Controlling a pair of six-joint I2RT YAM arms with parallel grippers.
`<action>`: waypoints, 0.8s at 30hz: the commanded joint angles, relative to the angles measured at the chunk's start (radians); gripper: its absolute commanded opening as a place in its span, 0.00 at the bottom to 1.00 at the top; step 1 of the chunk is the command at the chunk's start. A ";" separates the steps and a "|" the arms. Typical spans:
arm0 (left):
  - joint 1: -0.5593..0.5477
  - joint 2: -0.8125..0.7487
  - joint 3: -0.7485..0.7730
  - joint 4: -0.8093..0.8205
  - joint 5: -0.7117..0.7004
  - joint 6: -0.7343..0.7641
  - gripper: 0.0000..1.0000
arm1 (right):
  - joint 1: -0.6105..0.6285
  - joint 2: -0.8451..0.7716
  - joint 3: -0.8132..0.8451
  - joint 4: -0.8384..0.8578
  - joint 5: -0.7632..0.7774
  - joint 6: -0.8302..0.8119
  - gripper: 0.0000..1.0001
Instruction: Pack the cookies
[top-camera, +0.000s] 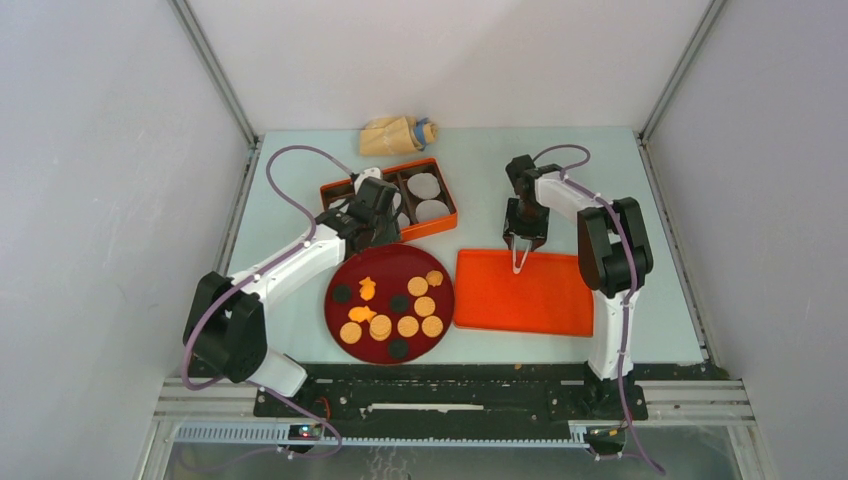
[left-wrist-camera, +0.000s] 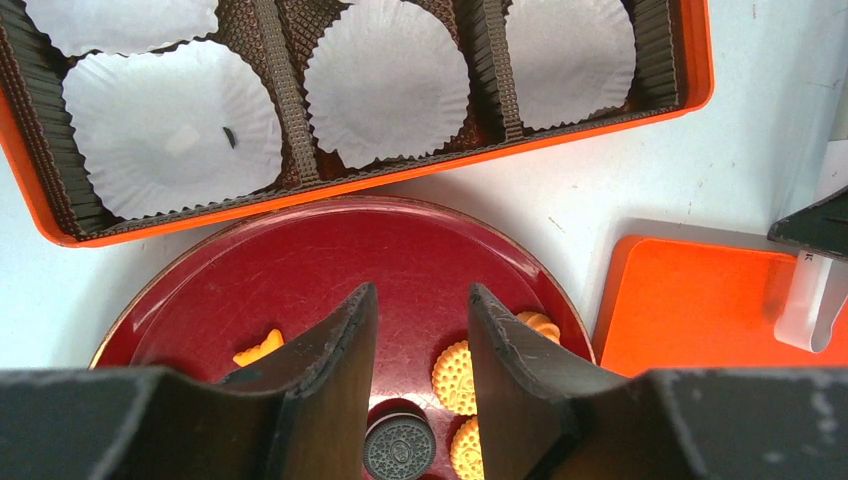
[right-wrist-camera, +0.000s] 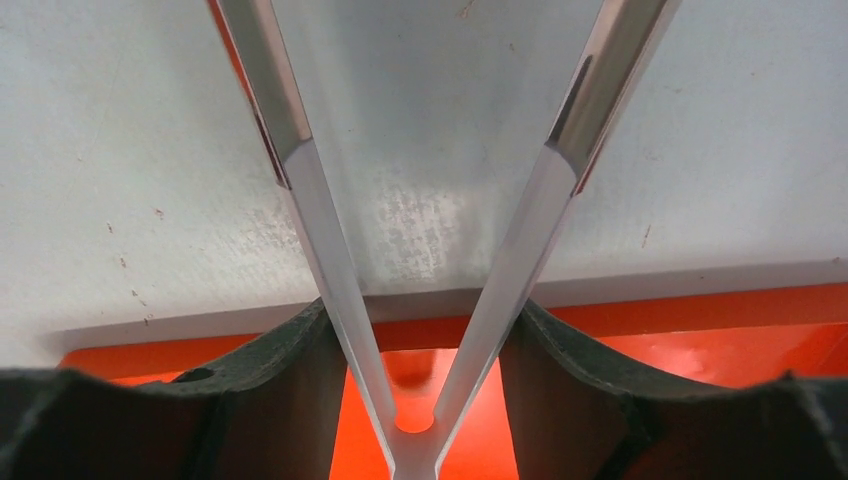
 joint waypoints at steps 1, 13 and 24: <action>-0.007 -0.015 0.046 0.004 0.000 0.028 0.44 | -0.015 0.000 -0.057 0.060 -0.031 0.039 0.59; -0.006 -0.007 0.171 -0.034 -0.039 0.046 0.44 | -0.007 -0.199 -0.053 0.146 0.030 -0.029 0.34; -0.005 -0.007 0.191 -0.058 -0.081 0.062 0.44 | 0.077 -0.310 0.124 -0.064 0.084 -0.104 0.36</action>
